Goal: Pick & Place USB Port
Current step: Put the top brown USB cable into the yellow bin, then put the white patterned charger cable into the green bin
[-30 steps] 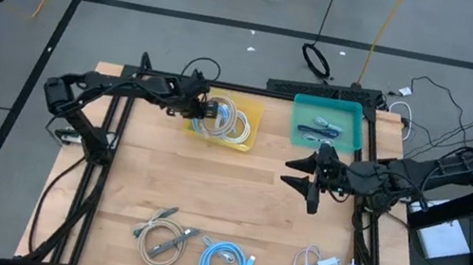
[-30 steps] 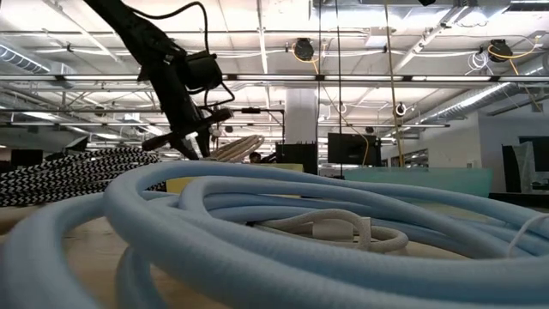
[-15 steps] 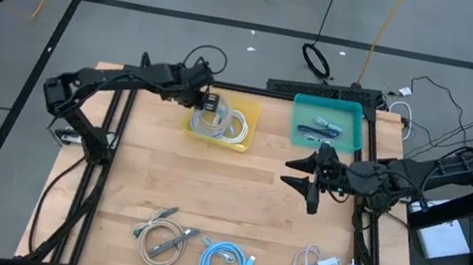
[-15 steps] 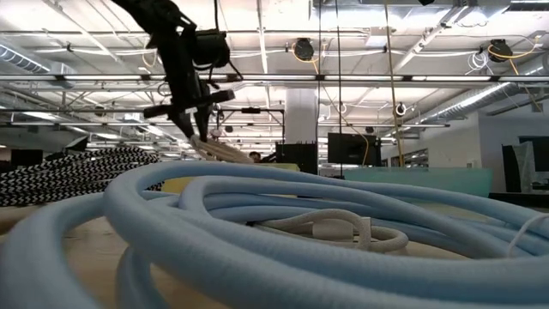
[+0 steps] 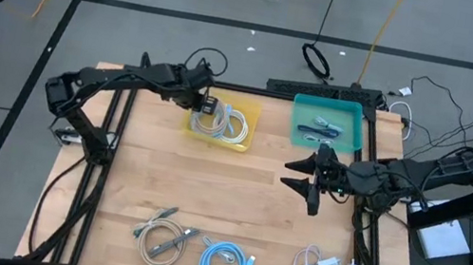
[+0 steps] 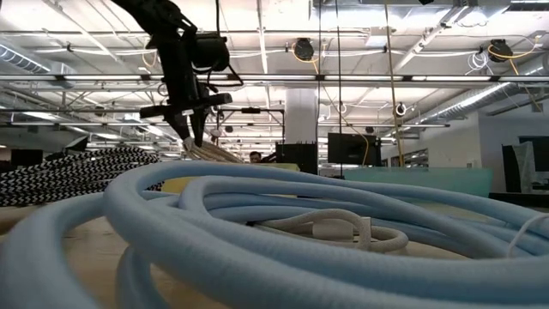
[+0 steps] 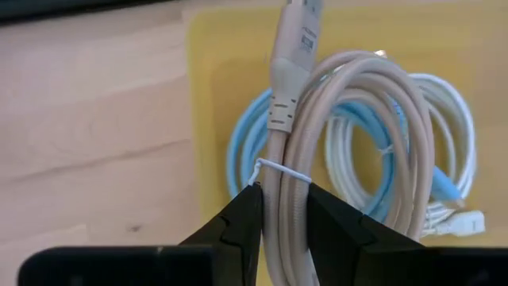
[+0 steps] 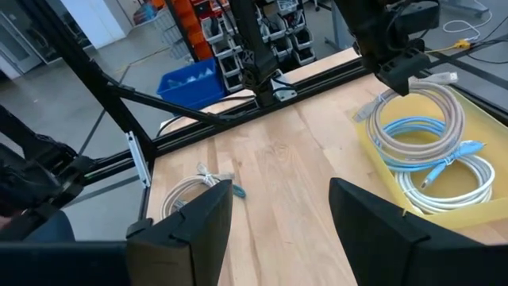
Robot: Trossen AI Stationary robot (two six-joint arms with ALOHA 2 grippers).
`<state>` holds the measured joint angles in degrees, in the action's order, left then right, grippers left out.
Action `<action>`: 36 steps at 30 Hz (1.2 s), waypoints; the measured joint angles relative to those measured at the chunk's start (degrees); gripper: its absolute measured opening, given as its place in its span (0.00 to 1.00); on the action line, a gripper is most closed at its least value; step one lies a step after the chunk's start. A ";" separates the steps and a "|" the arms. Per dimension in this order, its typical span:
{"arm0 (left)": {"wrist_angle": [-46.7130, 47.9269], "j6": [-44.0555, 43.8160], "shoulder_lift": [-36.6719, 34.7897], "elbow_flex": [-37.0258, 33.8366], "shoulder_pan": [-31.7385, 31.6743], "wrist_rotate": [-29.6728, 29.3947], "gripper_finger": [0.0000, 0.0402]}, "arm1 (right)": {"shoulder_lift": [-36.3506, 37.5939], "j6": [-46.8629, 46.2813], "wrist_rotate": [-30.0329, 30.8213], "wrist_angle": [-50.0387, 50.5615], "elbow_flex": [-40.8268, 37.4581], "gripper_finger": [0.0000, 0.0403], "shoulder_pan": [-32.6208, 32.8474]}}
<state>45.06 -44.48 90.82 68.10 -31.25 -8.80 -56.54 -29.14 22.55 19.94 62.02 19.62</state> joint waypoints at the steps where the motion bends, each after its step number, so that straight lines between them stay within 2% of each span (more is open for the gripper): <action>1: -0.69 0.74 0.10 0.00 0.21 0.00 0.23 | 0.01 0.03 0.00 0.00 0.00 0.50 0.00; 8: -4.48 3.73 0.11 0.00 1.30 0.87 0.23 | 0.01 0.28 0.02 -0.02 0.00 0.50 0.00; 14: -1.09 3.60 0.18 0.00 1.02 -0.28 0.26 | 0.01 0.06 -0.07 0.01 0.00 0.50 0.00; 17: 1.35 1.97 1.10 0.00 0.71 -0.54 0.36 | 0.01 0.04 -0.08 -0.02 0.00 0.50 0.00; 23: 3.28 -0.60 3.33 0.00 0.94 -0.12 0.61 | 0.01 0.06 -0.09 -0.02 0.00 0.50 0.00; 27: 2.86 -0.42 3.30 0.62 1.99 -0.82 0.71 | 0.01 0.02 -0.11 -0.02 0.00 0.50 0.00; 32: 2.87 3.49 2.76 5.97 2.69 0.08 0.72 | 0.01 -0.18 -0.31 0.02 0.00 0.50 0.00; 36: 3.71 10.25 2.82 13.09 5.89 9.33 0.67 | 0.01 -0.22 -2.10 0.03 0.00 0.50 0.00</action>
<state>48.77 -34.23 93.64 81.19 -25.36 0.54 -56.53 -29.36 20.45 19.97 62.02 19.62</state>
